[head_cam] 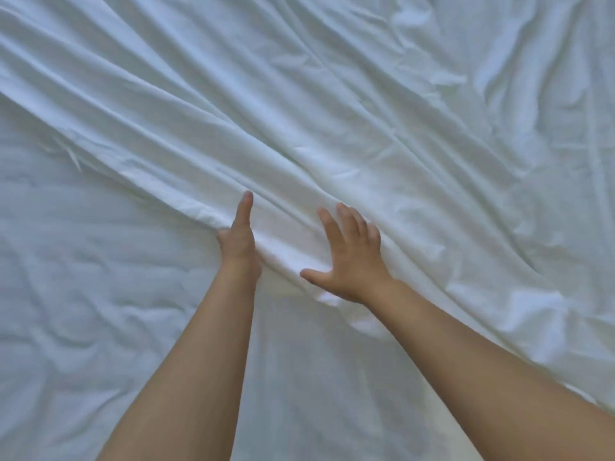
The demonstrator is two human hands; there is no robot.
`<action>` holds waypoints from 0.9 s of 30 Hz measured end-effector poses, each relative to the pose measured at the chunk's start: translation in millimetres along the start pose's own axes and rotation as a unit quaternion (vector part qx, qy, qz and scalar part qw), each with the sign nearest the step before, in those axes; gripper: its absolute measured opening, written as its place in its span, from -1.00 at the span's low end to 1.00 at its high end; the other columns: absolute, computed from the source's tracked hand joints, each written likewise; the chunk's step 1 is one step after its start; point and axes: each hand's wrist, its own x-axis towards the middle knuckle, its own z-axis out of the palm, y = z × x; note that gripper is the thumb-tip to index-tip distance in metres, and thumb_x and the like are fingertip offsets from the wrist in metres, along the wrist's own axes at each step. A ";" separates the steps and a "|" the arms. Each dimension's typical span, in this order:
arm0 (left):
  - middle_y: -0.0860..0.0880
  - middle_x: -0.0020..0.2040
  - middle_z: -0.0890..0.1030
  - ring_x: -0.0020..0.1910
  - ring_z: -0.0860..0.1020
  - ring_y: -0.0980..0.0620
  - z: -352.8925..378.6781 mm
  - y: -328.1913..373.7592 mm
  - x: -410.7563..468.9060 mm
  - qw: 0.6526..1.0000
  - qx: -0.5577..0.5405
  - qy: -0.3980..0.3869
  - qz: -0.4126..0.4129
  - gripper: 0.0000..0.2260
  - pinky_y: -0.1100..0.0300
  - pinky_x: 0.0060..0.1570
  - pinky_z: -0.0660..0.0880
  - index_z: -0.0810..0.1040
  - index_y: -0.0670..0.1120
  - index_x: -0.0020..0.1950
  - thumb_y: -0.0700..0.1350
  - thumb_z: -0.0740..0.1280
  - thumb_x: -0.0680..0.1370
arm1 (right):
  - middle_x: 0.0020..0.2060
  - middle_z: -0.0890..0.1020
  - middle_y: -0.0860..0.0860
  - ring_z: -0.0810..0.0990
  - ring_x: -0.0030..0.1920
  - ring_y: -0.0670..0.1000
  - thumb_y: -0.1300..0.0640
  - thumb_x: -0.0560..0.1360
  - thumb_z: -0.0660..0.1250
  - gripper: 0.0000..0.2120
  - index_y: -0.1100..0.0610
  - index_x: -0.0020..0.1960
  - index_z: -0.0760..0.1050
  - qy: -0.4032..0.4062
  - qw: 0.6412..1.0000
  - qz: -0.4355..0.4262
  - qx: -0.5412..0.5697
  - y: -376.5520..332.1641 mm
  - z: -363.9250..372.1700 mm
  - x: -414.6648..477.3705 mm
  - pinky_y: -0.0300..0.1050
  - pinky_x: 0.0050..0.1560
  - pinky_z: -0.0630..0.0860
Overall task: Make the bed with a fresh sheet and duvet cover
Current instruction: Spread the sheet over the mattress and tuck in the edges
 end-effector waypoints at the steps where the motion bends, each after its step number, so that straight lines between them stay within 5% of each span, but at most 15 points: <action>1: -0.06 0.18 0.59 0.12 0.60 -0.02 4.7 16.1 16.2 1.000 -0.004 -0.013 0.008 -0.05 0.00 0.21 0.49 0.43 -0.12 0.31 0.25 0.60 0.02 | 0.52 -0.21 0.07 -0.22 0.51 0.11 -0.33 0.40 0.28 -0.02 -0.07 0.53 -0.28 -0.008 1.000 -0.006 -0.010 -13.7 2.8 14.2 0.17 0.45 -0.18; 8: 0.11 0.26 0.45 0.17 0.47 0.15 55.8 76.4 82.3 0.994 -0.014 -0.104 0.018 -0.08 0.19 0.18 0.38 0.34 -0.04 0.40 0.24 0.58 0.14 | 0.44 -0.34 0.12 -0.37 0.43 0.16 -0.16 0.45 0.28 -0.05 -0.10 0.46 -0.43 0.040 0.996 -0.020 -0.082 -55.3 16.5 101.7 0.29 0.40 -0.22; 11: 0.02 0.21 0.54 0.17 0.54 0.03 76.2 86.5 103.2 0.993 -0.002 -0.119 -0.015 0.02 0.08 0.25 0.42 0.41 -0.06 0.30 0.31 0.59 -0.06 | 0.37 -0.36 0.11 -0.39 0.38 0.14 0.05 0.45 0.25 -0.11 -0.12 0.36 -0.46 0.091 0.990 -0.027 -0.105 -54.0 14.5 141.4 0.29 0.30 -0.33; 13: -0.06 0.19 0.57 0.16 0.56 -0.04 84.5 96.1 117.9 0.991 -0.015 -0.130 -0.019 -0.07 0.03 0.26 0.43 0.47 -0.09 0.24 0.28 0.57 -0.04 | 0.40 -0.28 0.12 -0.29 0.40 0.17 0.18 0.44 0.19 -0.13 -0.13 0.40 -0.43 0.143 0.978 -0.049 -0.141 -54.9 9.9 174.8 0.30 0.28 -0.31; 16: -0.13 0.18 0.59 0.13 0.59 -0.11 95.7 115.6 136.9 0.991 -0.042 -0.124 -0.034 -0.28 0.00 0.23 0.46 0.50 -0.11 0.18 0.22 0.54 0.14 | 0.42 0.02 0.15 0.02 0.41 0.21 0.22 0.30 0.24 -0.14 -0.11 0.47 -0.09 0.218 0.956 -0.074 -0.179 -51.1 -8.8 230.3 0.39 0.32 -0.02; 19: -0.13 0.08 0.64 0.04 0.63 -0.11 112.6 142.1 162.2 0.991 -0.074 -0.108 -0.012 -0.66 -0.01 0.16 0.51 0.52 -0.05 0.03 0.12 0.44 0.39 | 0.44 -0.19 0.12 -0.21 0.44 0.20 0.14 0.40 0.33 -0.08 -0.14 0.46 -0.29 0.184 0.964 -0.045 -0.188 -37.4 -37.9 277.1 0.41 0.36 -0.12; 23: -0.19 0.09 0.64 0.06 0.62 -0.18 146.7 190.3 195.6 0.984 -0.054 -0.171 -0.008 -0.52 -0.09 0.17 0.49 0.50 -0.12 0.21 0.18 0.35 0.44 | 0.46 -0.35 0.14 -0.35 0.46 0.24 0.11 0.51 0.21 -0.10 -0.10 0.47 -0.46 0.131 0.978 -0.024 -0.159 -35.3 -63.1 319.8 0.39 0.37 -0.24; 27: -0.13 0.24 0.55 0.17 0.56 -0.16 199.7 217.2 223.5 0.986 0.041 -0.161 0.024 -0.28 -0.10 0.21 0.46 0.44 -0.01 0.32 0.24 0.46 0.23 | 0.38 -0.43 0.15 -0.45 0.37 0.23 0.19 0.50 0.14 -0.14 -0.08 0.38 -0.53 0.179 0.974 -0.027 -0.138 -20.5 -84.8 348.1 0.41 0.34 -0.30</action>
